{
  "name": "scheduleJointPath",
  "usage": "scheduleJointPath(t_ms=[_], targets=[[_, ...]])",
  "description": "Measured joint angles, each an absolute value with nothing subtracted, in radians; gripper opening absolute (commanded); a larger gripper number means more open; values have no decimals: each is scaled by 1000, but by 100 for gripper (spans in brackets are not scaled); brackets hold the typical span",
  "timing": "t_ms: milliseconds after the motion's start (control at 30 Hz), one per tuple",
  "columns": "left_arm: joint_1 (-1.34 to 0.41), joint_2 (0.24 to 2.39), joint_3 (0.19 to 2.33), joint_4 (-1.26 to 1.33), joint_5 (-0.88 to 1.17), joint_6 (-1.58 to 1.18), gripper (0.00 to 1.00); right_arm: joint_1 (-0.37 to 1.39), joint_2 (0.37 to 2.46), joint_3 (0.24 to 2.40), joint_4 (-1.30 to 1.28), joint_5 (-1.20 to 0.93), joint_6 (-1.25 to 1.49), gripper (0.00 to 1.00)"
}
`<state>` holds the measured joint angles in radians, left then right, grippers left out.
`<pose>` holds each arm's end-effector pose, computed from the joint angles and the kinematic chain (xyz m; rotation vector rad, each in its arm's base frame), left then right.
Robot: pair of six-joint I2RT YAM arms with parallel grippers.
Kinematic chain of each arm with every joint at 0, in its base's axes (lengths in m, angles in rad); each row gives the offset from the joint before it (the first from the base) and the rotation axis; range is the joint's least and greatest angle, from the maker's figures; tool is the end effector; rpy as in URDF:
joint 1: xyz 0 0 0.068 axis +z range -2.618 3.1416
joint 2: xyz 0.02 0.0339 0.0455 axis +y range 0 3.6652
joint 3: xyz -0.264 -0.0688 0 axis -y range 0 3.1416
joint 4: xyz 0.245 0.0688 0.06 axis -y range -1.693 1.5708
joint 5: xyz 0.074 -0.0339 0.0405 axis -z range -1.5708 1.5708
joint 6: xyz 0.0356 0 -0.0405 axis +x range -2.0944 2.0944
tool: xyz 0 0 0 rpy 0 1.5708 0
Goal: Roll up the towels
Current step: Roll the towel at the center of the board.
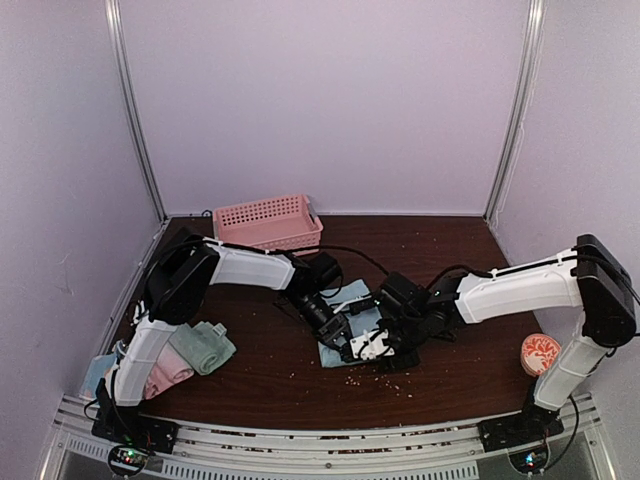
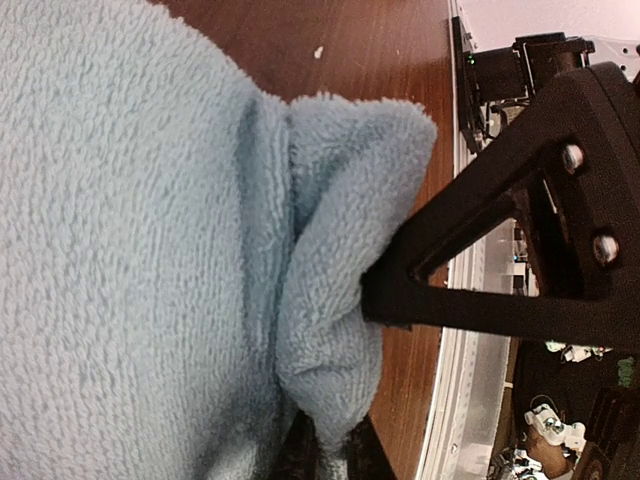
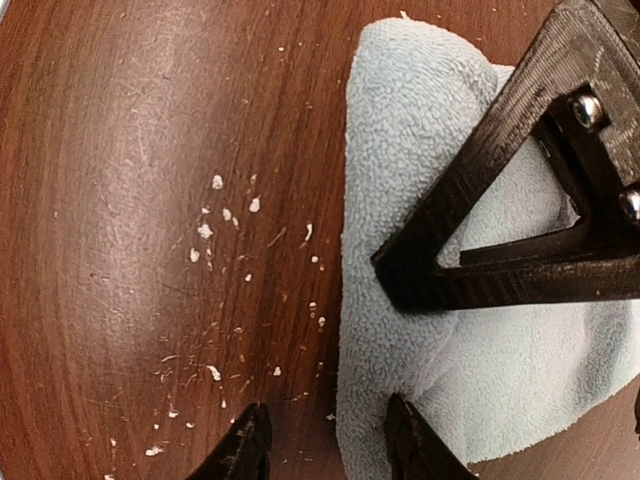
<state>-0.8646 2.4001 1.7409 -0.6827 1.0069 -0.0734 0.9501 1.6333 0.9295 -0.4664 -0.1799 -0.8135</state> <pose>0.2797 -0.3742 0.0986 -1.1237 -2.2747 1.3756 0.1720 0.2515 0.1638 -2.1474 1.7037 0.2846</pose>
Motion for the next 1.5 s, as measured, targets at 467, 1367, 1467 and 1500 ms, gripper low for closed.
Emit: scheduleJointPath(t_ms=[467, 1367, 1467, 1500], targets=[[-865, 2402, 1739, -682, 1010, -73, 1, 953, 1652, 976, -462, -149, -816, 45], [-840, 1525, 894, 18, 450, -150, 44, 710, 2148, 1529, -1111, -708, -950, 7], [-882, 1468, 858, 61, 350, -91, 45, 660, 2278, 1663, -1268, -816, -931, 7], [-913, 1470, 868, 56, 312, -54, 44, 650, 2304, 1688, -1299, -838, -916, 7]])
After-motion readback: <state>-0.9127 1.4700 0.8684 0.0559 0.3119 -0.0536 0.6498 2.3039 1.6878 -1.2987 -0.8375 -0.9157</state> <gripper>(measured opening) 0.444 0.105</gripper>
